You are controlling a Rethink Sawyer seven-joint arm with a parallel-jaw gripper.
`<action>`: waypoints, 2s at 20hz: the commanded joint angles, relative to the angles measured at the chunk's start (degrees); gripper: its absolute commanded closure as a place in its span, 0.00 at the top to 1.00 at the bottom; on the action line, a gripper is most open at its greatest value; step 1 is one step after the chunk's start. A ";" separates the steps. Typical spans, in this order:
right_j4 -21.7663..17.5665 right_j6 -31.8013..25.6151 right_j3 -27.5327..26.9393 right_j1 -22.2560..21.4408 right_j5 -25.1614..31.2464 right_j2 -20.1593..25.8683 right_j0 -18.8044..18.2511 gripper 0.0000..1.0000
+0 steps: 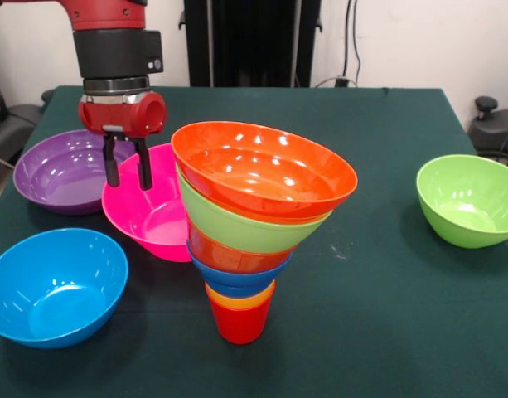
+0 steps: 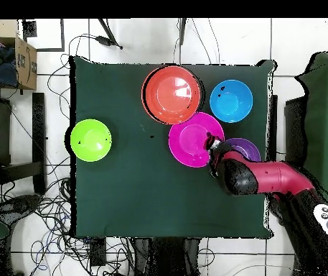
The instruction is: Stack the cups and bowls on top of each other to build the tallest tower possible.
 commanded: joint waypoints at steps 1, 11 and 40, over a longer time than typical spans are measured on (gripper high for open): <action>-5.29 -3.08 -0.65 1.33 -1.26 -3.04 2.37 1.00; -5.79 -4.18 -0.33 1.26 -0.14 -2.55 0.84 1.00; -4.70 -7.75 1.60 -0.08 3.73 -0.52 -2.80 1.00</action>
